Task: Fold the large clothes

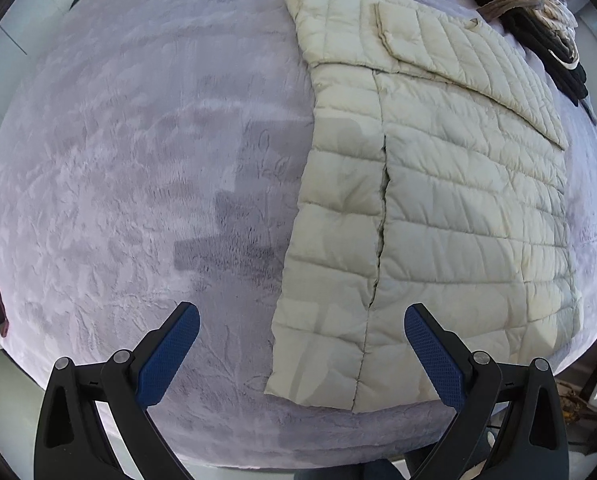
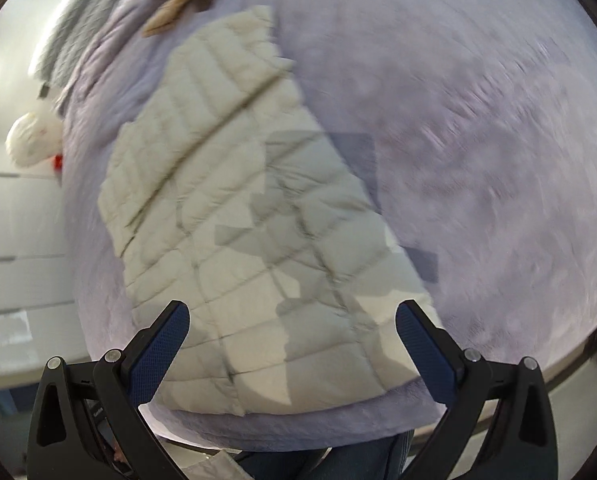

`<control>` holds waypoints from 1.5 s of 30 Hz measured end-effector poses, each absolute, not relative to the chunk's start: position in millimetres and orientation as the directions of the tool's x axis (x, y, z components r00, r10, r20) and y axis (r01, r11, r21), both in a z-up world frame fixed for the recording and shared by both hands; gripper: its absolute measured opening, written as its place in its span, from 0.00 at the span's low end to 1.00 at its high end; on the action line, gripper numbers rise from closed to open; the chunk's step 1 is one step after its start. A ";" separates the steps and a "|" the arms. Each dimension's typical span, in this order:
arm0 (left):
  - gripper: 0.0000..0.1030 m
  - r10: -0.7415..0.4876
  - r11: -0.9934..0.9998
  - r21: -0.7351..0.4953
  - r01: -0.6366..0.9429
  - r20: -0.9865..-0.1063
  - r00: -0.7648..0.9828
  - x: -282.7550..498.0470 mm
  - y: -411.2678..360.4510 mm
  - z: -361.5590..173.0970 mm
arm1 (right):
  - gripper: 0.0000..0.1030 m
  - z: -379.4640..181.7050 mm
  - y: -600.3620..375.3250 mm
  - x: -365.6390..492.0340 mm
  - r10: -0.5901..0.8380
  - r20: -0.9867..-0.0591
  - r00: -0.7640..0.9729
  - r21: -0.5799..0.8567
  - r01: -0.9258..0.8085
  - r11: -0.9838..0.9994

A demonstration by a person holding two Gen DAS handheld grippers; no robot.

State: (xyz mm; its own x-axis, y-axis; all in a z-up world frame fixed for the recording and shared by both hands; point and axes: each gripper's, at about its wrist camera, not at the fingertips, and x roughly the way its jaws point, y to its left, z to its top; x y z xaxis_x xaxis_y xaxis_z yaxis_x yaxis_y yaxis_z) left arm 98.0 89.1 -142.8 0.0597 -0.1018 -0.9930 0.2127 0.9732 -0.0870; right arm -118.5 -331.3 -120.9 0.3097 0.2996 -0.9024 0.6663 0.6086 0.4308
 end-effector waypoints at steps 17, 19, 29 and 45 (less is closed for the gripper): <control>1.00 -0.346 0.924 -0.362 0.119 -0.928 -0.136 104.9 121.9 -203.2 | 1.00 -172.9 -365.5 -175.2 0.355 -0.883 0.308 0.446 0.788 0.425; 1.00 -0.382 0.910 -0.401 0.105 -0.909 -0.165 103.5 118.2 -210.0 | 1.00 -183.9 -362.6 -182.7 0.404 -0.846 0.346 0.496 0.789 0.362; 0.99 -0.471 0.853 -0.506 0.127 -0.851 -0.231 90.0 72.0 -206.2 | 1.00 -216.9 -310.8 -163.9 0.560 -0.672 0.485 0.670 0.721 0.179; 0.18 -0.661 0.725 -0.679 0.113 -0.733 -0.161 104.6 98.4 -152.2 | 0.09 -184.8 -316.7 -145.6 0.553 -0.600 0.579 0.755 0.638 0.150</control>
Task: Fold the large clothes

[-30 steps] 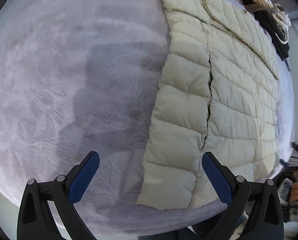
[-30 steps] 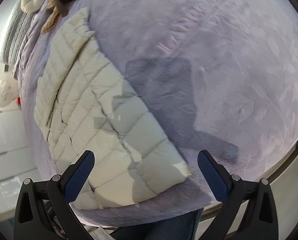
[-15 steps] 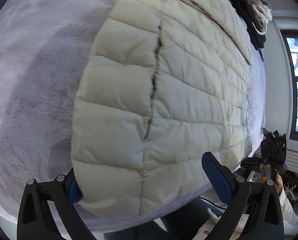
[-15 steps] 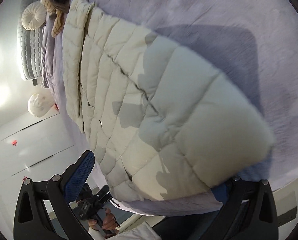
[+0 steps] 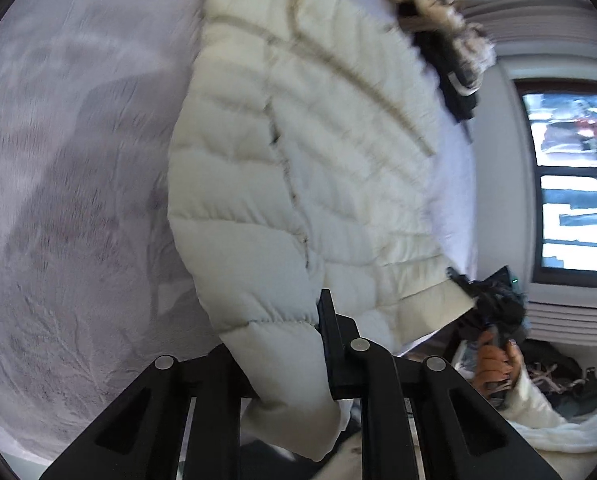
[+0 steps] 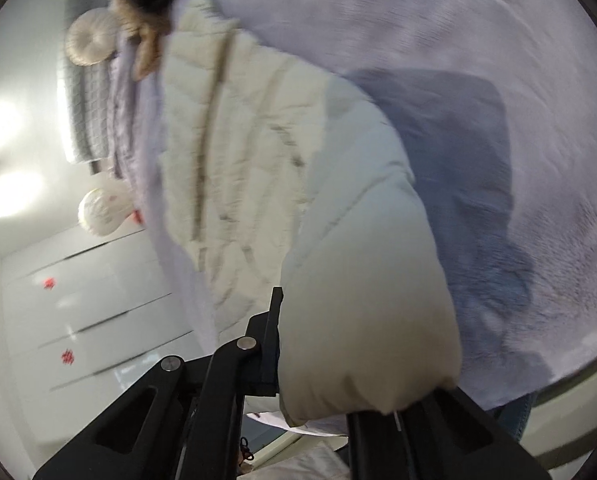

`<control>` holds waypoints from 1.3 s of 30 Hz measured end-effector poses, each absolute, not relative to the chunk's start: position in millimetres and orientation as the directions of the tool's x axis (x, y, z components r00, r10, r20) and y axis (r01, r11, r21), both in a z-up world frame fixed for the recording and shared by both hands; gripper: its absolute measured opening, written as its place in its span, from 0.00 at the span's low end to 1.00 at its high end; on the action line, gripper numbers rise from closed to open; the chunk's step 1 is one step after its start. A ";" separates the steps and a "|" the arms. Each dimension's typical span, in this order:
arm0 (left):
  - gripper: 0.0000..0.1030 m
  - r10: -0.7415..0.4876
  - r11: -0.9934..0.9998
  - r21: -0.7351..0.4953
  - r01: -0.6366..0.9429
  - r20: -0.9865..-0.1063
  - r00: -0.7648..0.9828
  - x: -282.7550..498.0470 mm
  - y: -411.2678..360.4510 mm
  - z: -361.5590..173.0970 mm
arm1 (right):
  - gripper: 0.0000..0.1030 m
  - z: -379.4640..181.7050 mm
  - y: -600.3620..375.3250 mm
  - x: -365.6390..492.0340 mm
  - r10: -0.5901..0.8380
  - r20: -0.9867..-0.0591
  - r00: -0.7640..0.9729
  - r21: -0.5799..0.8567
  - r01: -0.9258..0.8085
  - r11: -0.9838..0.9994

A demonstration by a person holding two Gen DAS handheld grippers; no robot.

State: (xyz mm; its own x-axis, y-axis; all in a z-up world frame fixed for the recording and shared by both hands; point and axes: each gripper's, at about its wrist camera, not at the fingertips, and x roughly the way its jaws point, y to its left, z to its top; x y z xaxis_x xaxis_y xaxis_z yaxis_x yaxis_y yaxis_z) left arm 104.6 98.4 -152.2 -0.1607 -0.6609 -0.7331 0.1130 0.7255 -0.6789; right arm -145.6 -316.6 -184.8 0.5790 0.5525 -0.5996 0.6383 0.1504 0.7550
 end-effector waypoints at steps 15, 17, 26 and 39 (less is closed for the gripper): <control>0.18 -0.775 0.631 -0.752 0.191 -0.621 0.117 224.9 91.1 -48.6 | 0.08 -84.1 -358.3 -32.8 0.537 -0.461 0.707 0.887 0.380 0.261; 0.18 -0.774 0.632 -0.750 0.193 -0.619 0.133 244.6 87.6 -44.4 | 0.08 -74.5 -368.4 -12.9 0.534 -0.449 0.716 0.893 0.353 0.278; 0.18 -0.713 0.701 -0.682 0.209 -0.681 0.168 330.4 56.8 -59.7 | 0.08 -63.0 -401.4 89.7 0.527 -0.504 0.684 0.858 0.328 0.395; 0.18 -0.561 0.828 -0.539 0.156 -0.808 0.182 399.8 27.0 -165.1 | 0.08 -166.5 -413.1 185.1 0.478 -0.611 0.631 0.789 0.434 0.435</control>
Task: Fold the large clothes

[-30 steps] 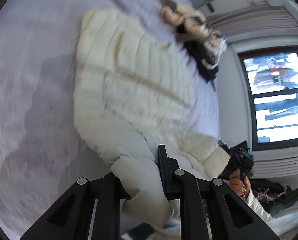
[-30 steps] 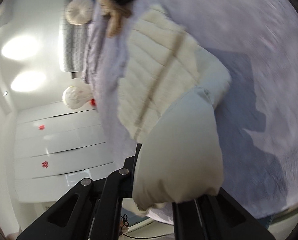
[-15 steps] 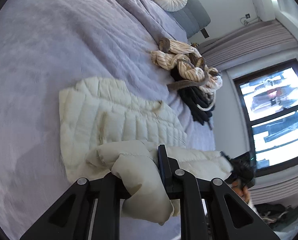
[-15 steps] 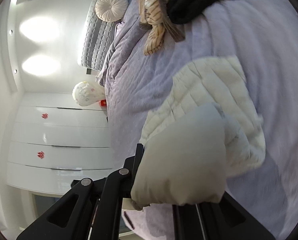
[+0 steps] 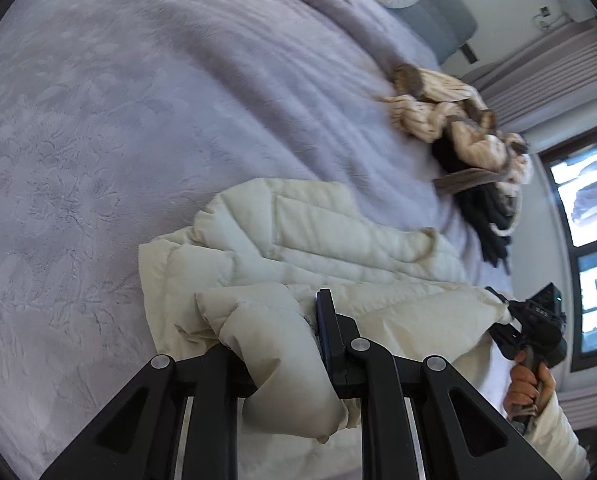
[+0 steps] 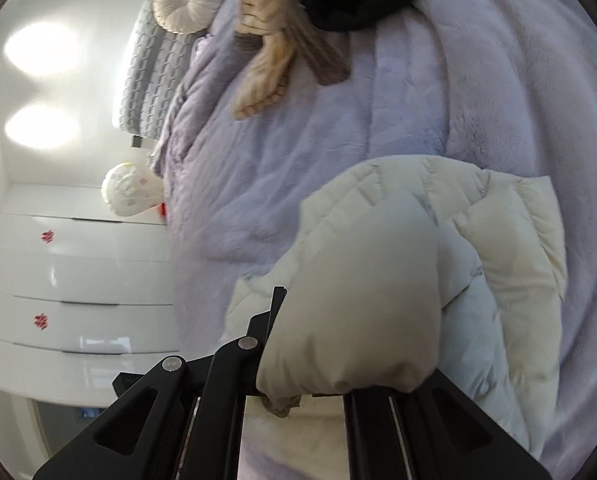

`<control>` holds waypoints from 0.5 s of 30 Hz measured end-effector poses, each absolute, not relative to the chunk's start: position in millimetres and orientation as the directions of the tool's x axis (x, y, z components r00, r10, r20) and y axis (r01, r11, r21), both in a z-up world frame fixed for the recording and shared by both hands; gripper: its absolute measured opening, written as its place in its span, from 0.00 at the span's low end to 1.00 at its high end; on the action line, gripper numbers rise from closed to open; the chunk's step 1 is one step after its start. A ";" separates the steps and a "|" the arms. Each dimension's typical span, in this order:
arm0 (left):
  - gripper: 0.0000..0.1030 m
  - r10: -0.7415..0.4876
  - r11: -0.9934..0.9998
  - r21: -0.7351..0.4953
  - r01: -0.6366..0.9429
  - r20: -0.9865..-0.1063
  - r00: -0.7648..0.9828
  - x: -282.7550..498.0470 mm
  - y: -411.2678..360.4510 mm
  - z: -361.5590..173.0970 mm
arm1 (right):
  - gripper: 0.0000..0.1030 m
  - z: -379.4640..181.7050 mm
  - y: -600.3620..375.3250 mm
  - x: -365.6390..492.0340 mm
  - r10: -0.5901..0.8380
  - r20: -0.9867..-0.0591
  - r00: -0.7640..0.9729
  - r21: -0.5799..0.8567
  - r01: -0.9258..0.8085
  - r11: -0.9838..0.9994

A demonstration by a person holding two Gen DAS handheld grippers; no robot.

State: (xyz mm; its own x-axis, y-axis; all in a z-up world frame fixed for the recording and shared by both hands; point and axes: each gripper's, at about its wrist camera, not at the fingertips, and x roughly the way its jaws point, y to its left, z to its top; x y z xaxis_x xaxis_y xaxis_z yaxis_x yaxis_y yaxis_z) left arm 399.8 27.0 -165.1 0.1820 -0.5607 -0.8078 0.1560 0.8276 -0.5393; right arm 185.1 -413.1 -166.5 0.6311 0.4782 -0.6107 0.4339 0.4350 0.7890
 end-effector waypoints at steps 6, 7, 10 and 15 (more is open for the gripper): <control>0.27 -0.500 0.864 -0.468 0.187 -0.841 0.207 399.8 21.3 -151.3 | 0.11 -169.2 -413.9 193.9 0.468 -0.625 0.624 0.778 0.448 0.441; 0.50 -0.493 0.867 -0.456 0.201 -0.842 0.218 398.0 20.8 -145.1 | 0.11 -165.4 -413.4 196.4 0.465 -0.630 0.622 0.773 0.446 0.452; 0.89 -0.434 0.897 -0.378 0.228 -0.847 0.307 390.6 21.9 -121.4 | 0.15 -158.5 -414.2 197.3 0.462 -0.638 0.615 0.766 0.448 0.461; 0.89 -0.389 0.916 -0.311 0.252 -0.839 0.379 383.0 30.4 -95.9 | 0.61 -138.8 -417.0 190.2 0.459 -0.620 0.637 0.778 0.421 0.466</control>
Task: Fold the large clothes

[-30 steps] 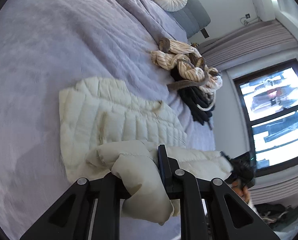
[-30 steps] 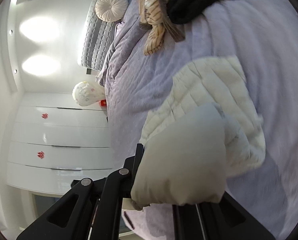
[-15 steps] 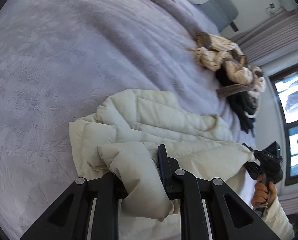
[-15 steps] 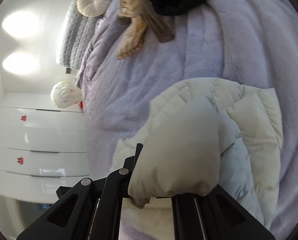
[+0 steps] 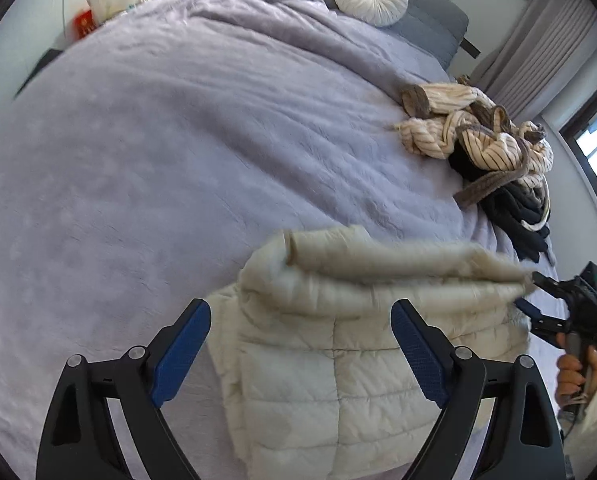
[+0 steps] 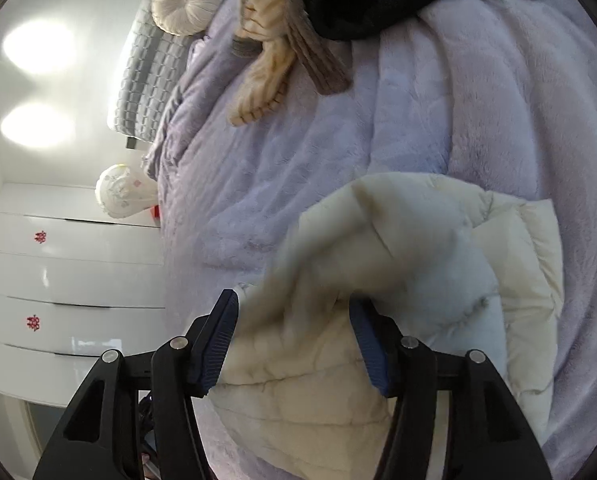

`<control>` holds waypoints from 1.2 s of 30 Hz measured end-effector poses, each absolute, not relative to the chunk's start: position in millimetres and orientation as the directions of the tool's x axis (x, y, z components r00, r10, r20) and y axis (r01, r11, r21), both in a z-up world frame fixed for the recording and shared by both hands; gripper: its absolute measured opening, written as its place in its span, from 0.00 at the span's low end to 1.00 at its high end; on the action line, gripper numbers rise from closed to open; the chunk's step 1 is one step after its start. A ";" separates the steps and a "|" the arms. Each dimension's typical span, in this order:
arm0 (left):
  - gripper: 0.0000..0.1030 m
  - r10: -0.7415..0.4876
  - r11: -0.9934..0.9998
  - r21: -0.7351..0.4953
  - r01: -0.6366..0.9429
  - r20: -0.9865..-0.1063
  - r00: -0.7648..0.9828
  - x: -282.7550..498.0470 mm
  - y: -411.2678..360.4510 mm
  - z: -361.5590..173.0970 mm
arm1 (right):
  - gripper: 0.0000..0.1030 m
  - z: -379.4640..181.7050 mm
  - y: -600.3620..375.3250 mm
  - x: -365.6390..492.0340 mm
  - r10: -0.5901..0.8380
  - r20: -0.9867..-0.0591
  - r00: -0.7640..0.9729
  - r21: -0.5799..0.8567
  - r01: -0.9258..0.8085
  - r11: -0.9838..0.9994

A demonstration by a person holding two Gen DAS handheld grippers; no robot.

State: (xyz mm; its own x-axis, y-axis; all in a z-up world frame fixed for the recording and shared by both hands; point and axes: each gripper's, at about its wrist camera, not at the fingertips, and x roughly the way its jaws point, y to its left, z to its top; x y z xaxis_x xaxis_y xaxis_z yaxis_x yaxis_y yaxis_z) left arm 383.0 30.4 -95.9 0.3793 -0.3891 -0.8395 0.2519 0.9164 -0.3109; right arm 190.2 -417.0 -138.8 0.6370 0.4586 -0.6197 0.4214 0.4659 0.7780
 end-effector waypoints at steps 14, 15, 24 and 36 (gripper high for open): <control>0.43 -0.347 0.933 -0.276 0.231 -0.859 0.377 408.0 -16.7 -158.1 | 0.11 -145.7 -413.9 215.3 0.206 -0.840 0.502 0.441 0.410 0.798; 0.43 -0.341 0.937 -0.280 0.208 -0.861 0.376 414.9 -18.0 -166.9 | 0.11 -150.5 -415.7 219.3 0.182 -0.848 0.497 0.414 0.410 0.812; 0.43 -0.295 0.955 -0.253 0.156 -0.873 0.387 442.4 -26.4 -209.5 | 0.07 -196.0 -438.1 236.9 0.135 -0.870 0.475 0.382 0.475 0.792; 0.44 -0.264 0.964 -0.231 0.129 -0.876 0.405 446.8 -28.7 -200.4 | 0.07 -195.5 -445.2 230.7 0.135 -0.863 0.487 0.403 0.501 0.766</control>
State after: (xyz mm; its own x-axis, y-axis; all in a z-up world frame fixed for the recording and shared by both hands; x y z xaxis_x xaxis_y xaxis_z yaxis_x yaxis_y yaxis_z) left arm 446.9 -28.7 -200.4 0.4046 -0.2640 -0.8756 0.1287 0.9643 -0.2313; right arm 230.7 -445.2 -195.5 0.4867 0.1355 -0.8630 0.5013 0.7658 0.4029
